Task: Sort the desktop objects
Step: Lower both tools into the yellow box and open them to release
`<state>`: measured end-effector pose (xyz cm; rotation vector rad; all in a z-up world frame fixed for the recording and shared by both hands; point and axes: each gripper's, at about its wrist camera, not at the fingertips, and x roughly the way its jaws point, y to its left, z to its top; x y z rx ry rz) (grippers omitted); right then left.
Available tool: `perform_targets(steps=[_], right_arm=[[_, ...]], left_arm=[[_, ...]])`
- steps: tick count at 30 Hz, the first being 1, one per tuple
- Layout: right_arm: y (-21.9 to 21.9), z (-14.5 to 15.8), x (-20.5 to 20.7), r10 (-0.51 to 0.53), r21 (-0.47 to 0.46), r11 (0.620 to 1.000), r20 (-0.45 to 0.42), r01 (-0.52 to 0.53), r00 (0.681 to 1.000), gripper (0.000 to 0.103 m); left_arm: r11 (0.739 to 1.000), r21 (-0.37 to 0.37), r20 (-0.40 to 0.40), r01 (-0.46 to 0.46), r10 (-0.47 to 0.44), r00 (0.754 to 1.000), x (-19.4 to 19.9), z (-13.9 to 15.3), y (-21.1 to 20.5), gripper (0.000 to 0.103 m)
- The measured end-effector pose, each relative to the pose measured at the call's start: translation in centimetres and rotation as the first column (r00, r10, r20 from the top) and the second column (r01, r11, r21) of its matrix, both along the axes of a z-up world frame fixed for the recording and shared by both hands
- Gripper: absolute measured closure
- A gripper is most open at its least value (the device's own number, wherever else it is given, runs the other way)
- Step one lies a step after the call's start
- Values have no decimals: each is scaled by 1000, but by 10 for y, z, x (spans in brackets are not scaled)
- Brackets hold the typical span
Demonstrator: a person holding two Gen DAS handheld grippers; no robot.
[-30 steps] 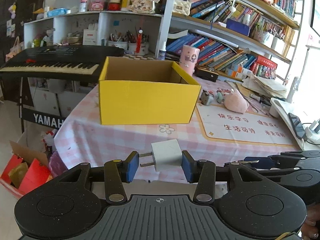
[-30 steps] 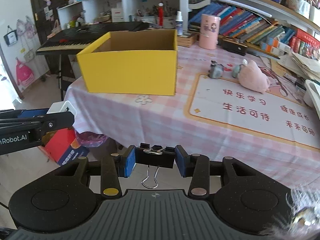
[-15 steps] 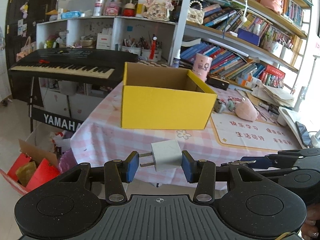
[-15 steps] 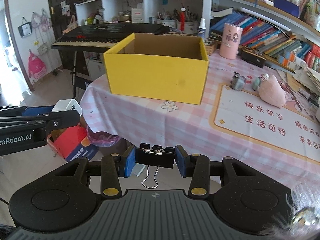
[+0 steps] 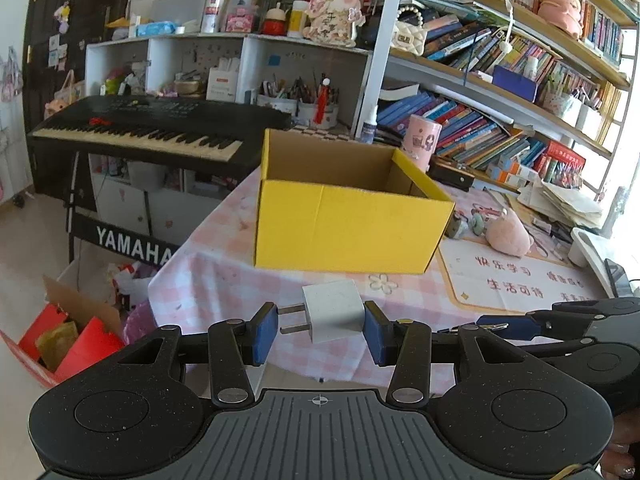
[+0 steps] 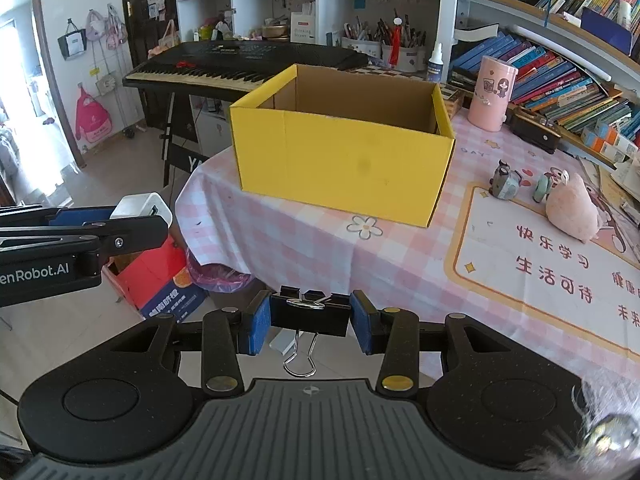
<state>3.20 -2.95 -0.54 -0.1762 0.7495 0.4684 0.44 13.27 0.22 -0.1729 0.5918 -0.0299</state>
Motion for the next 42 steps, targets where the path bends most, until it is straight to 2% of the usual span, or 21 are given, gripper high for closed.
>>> perform_targets(steps=[6, 13, 21, 26, 30, 39, 42], right_arm=[[-6, 9, 25, -10, 32, 999, 62, 8, 998, 63], [-18, 35, 76, -37, 83, 996, 143, 25, 989, 63], [-38, 66, 141, -64, 147, 988, 204, 34, 977, 63], [-43, 71, 182, -76, 167, 985, 238, 36, 968, 63], [-44, 69, 213, -64, 162, 986, 247, 24, 967, 63], [-23, 48, 270, 81, 106, 989, 211, -106, 974, 63], [-9, 36, 286, 154, 82, 983, 152, -167, 976, 63]], left_arm=[[999, 40, 63, 2, -5, 998, 27, 16, -8, 58], [997, 74, 157, -4, -8, 988, 77, 40, -16, 58], [994, 103, 187, -30, 11, 982, 138, 49, -28, 58], [991, 131, 146, -24, 4, 989, 177, 38, -38, 58], [988, 156, 65, -3, -7, 998, 206, 17, -47, 58], [981, 190, -119, 33, -10, 993, 238, -21, -61, 58], [989, 149, -149, 5, 18, 989, 243, -25, -57, 58]])
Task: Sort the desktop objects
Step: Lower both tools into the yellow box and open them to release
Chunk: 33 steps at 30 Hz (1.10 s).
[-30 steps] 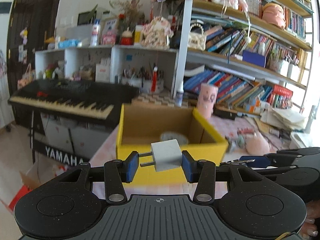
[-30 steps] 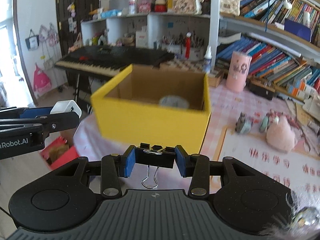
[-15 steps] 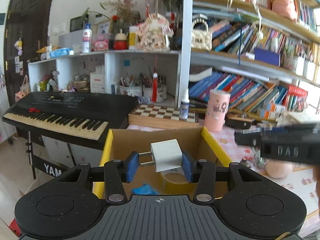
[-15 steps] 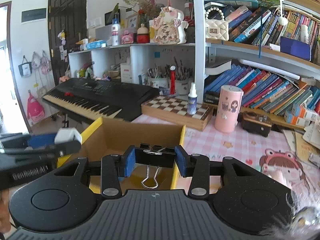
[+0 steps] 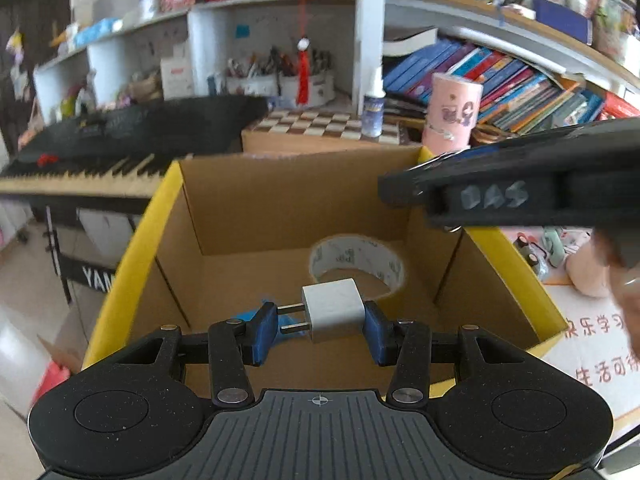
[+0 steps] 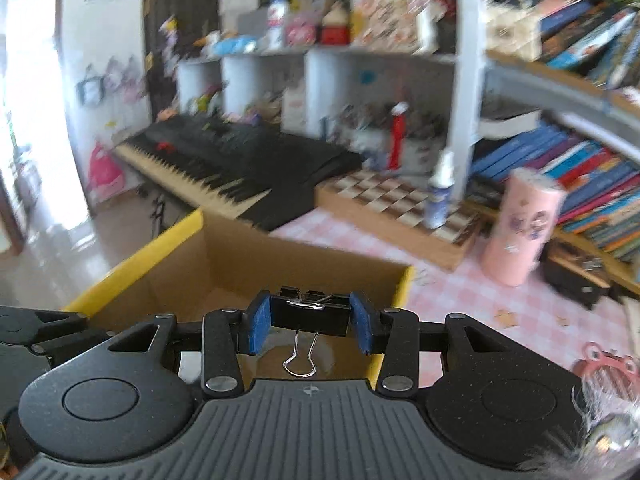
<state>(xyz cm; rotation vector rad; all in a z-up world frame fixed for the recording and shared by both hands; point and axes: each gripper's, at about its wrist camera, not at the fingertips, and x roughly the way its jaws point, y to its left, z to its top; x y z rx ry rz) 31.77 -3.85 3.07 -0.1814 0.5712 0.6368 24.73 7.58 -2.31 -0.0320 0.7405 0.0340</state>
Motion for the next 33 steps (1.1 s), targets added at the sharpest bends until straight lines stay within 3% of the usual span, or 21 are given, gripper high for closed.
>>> perform_targets(steps=[5, 14, 25, 27, 33], right_arm=[[26, -16, 20, 86, -75, 993, -29, -88, 996, 63], [58, -32, 55, 184, -162, 966, -132, -204, 974, 63], [74, -42, 60, 255, -203, 929, -248, -308, 934, 62], [72, -40, 59, 256, -194, 933, -231, -303, 939, 48], [59, -28, 53, 227, -142, 958, -164, -250, 960, 41]], left_arm=[[998, -25, -34, -57, 56, 998, 6, -7, 3, 57], [991, 131, 57, -22, 15, 998, -1, 3, -16, 41], [990, 128, 55, -52, 46, 997, -2, 3, -17, 40], [990, 125, 66, -63, 55, 996, -3, 4, -16, 40], [992, 95, 106, -88, 77, 991, -11, 11, -13, 39]])
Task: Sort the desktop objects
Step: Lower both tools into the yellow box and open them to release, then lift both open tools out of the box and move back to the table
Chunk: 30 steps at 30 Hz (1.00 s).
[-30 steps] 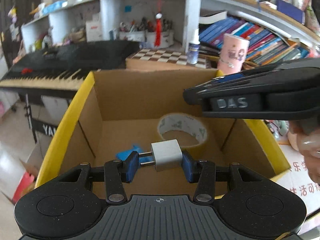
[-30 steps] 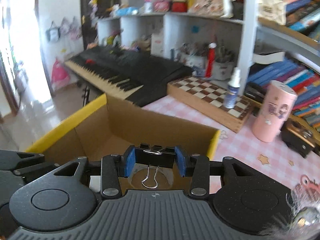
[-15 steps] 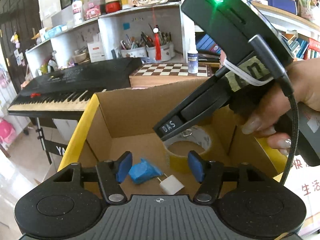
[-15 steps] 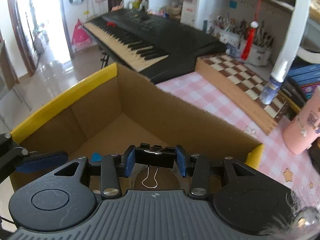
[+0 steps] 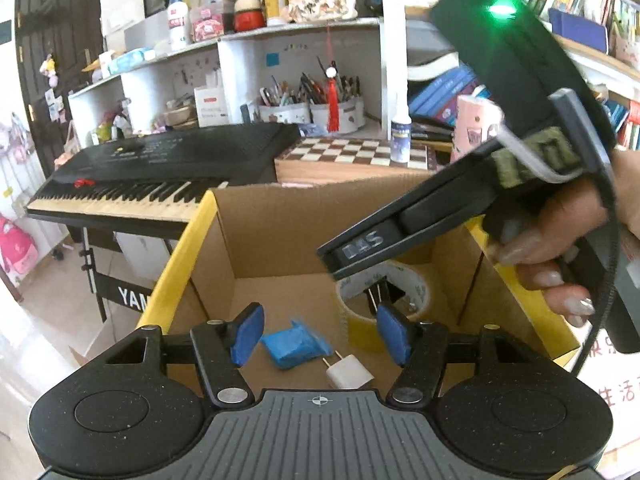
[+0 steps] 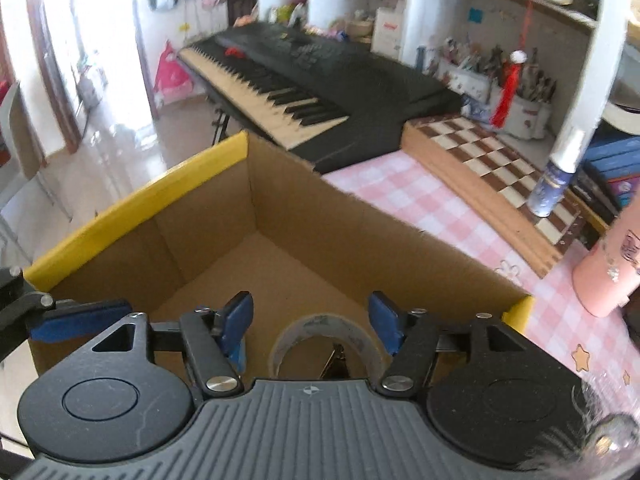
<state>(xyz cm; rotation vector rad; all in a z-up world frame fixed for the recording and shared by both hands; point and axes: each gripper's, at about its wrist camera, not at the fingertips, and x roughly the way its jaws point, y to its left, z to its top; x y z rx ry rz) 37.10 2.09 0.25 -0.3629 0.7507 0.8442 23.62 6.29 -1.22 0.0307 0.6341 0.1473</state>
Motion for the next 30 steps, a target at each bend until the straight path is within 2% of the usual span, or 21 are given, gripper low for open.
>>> perform_targets(steps=[5, 9, 13, 15, 23, 26, 30], right_arm=[[-30, 20, -11, -117, 83, 990, 61, 111, 991, 37], [-60, 39, -26, -230, 147, 965, 90, 215, 969, 37], [-87, 57, -54, -331, 226, 928, 143, 295, 933, 35], [-102, 62, -72, -392, 260, 903, 170, 342, 904, 30], [-140, 56, -123, -561, 301, 808, 128, 507, 818, 28], [-144, 52, -146, -589, 296, 792, 138, 534, 797, 28], [-143, 47, -180, -603, 295, 784, 152, 546, 783, 27]], left_arm=[[1000, 20, 38, -12, 12, 999, -11, 12, 4, 39], [999, -2, 83, -51, 51, 995, -29, 25, 14, 38], [996, -14, 134, -93, 94, 987, -52, 38, 24, 33], [994, -18, 156, -111, 112, 981, -64, 45, 27, 32], [988, -85, 218, -127, 142, 966, -105, 55, 38, 30], [990, -79, 226, -113, 128, 966, -118, 55, 37, 30], [991, -77, 239, -108, 123, 963, -140, 53, 36, 29]])
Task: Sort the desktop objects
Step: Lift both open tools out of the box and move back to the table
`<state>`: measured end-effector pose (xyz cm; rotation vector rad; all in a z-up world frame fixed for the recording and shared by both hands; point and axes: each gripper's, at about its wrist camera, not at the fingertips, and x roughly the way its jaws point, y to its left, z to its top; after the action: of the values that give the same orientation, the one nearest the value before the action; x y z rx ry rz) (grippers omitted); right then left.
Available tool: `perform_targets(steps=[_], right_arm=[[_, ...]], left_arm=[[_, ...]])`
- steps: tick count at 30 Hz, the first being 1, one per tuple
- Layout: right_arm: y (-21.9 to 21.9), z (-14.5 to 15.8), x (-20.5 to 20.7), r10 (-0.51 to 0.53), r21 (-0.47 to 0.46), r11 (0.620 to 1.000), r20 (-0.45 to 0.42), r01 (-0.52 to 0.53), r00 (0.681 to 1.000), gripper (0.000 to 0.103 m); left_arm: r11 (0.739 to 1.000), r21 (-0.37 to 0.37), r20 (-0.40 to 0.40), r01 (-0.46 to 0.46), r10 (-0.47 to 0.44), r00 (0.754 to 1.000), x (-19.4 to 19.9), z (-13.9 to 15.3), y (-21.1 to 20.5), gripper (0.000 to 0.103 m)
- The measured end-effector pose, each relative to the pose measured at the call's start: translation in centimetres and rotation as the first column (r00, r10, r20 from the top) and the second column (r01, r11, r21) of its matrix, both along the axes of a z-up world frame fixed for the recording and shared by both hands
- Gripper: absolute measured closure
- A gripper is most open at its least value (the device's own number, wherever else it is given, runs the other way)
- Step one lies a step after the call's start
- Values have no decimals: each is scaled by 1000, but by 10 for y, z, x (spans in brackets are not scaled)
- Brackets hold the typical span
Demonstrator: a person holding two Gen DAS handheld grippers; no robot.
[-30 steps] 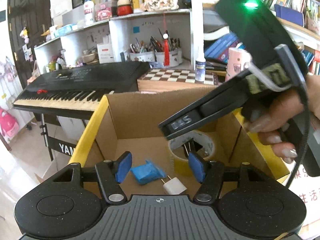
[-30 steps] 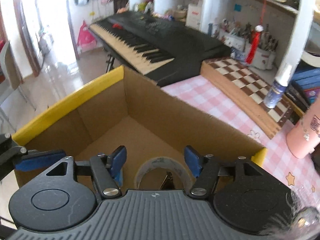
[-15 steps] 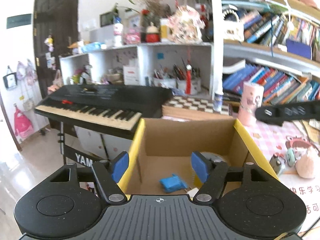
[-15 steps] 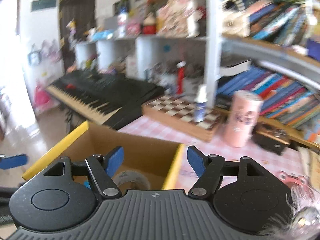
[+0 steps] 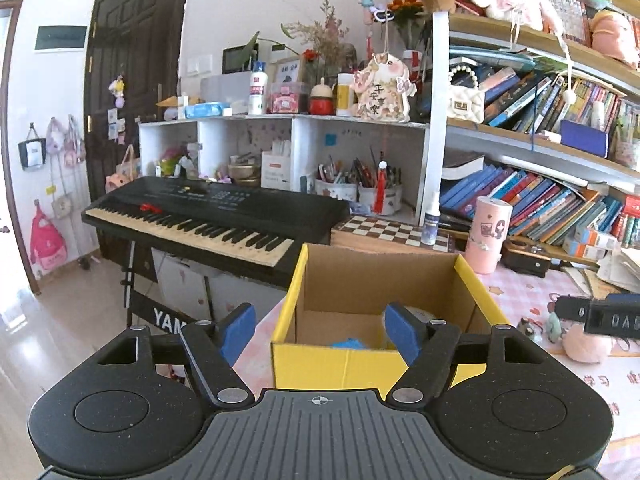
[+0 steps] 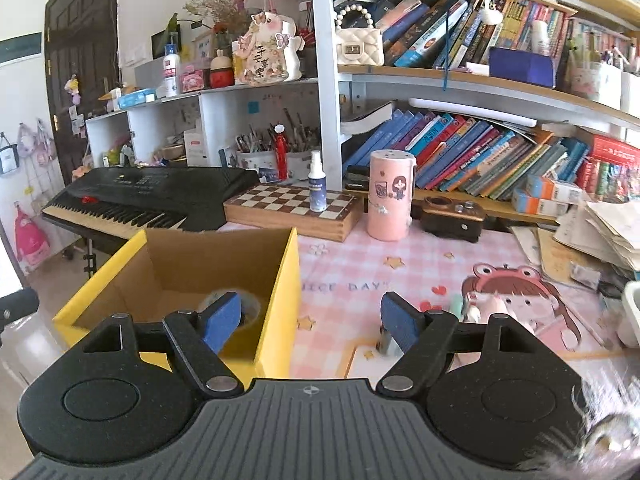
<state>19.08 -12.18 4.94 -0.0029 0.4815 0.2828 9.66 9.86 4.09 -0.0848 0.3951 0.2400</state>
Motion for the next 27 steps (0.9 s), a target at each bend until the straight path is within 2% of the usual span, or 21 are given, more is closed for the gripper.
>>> perform_targets(steps=[10, 16, 22, 27], right_arm=[[22, -22, -90, 56, -66, 996, 9, -55, 998, 26], [30, -37, -130, 89, -102, 990, -46, -93, 995, 29], [29, -41, -157, 85, -141, 986, -26, -87, 996, 28], [18, -53, -180, 37, -184, 982, -44, -45, 998, 28]], left_arm=[[999, -8, -26, -38, 37, 999, -60, -17, -8, 29], [999, 36, -80, 10, -7, 997, -91, -27, -17, 29], [998, -13, -151, 61, -62, 987, -104, -38, -23, 29], [993, -26, -153, 114, -116, 981, -112, -42, -29, 29]])
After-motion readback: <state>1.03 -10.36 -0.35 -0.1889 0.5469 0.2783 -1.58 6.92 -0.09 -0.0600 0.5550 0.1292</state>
